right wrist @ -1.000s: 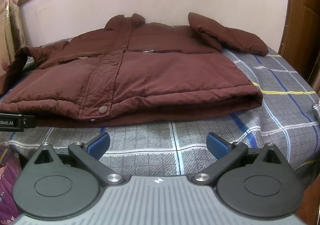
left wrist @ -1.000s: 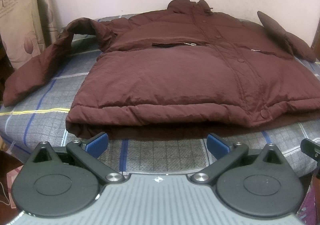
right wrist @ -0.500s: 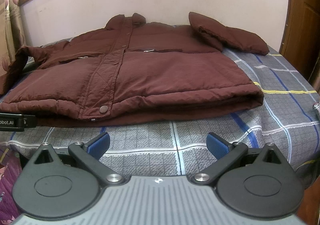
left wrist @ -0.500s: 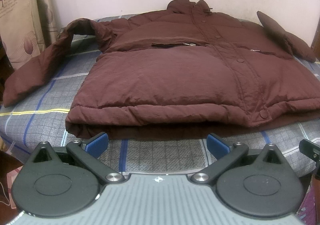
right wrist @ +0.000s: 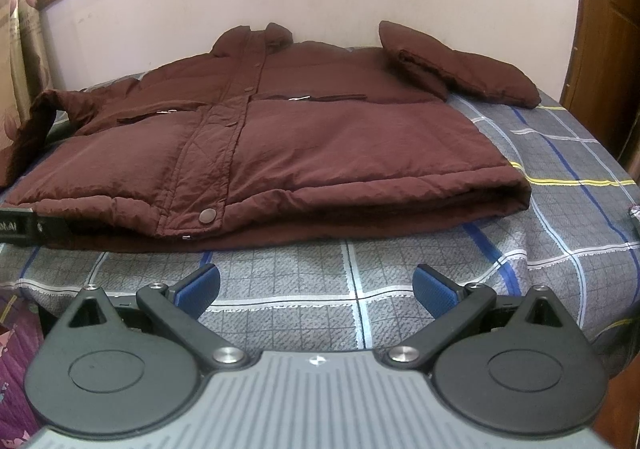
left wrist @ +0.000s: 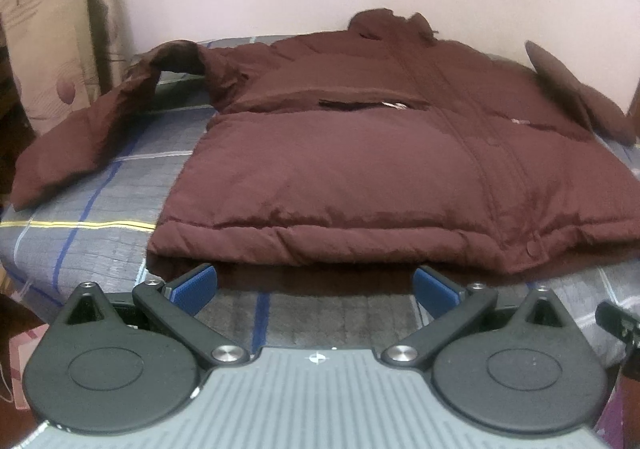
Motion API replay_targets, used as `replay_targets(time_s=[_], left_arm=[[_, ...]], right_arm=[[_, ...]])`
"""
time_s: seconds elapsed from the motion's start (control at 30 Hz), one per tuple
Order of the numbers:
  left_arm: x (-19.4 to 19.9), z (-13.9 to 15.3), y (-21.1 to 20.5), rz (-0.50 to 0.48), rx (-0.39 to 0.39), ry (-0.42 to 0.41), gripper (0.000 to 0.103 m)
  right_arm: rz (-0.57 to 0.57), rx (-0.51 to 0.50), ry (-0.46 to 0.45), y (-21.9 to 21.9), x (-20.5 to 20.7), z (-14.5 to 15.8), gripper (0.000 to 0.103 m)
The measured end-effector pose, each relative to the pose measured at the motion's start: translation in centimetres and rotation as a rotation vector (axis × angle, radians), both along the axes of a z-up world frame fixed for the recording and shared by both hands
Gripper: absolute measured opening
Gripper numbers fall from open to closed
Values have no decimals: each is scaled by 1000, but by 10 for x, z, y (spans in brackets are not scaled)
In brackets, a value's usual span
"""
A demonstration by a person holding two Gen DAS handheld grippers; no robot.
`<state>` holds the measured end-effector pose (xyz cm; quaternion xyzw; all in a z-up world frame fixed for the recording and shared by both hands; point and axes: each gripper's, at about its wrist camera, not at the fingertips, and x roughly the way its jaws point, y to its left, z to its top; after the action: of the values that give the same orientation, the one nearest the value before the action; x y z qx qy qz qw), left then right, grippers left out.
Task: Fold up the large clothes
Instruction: 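Reach the left tool to a jacket sleeve and close on it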
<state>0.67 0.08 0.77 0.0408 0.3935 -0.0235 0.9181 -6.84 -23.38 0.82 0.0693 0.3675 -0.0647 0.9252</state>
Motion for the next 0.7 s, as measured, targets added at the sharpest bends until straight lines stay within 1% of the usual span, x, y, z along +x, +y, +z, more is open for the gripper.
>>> replay_targets(time_s=[0.1,0.2,0.3,0.4,0.43,0.6,0.7], left_arm=[[5,5,7,24,-3,-11,103],[11,9,21,69,-7,-24,103],[22,13,46,164,-21,-37,103],[33,17,83,277,-42,-60,103],[38,18,99,327,-47,-61,103],[49,23,172,507,-96,-88,103],[50,21,214,592,-158,-95,103]], right_arm=[[5,-6,-3,2,0,1,103],[10,-12,-1,3,1,2,103],[8,-7,5,2,1,1,103],[12,-9,10,3,2,1,103],[15,-11,11,4,3,1,103],[28,-28,26,10,6,-1,103],[35,-42,44,14,9,-4,103]])
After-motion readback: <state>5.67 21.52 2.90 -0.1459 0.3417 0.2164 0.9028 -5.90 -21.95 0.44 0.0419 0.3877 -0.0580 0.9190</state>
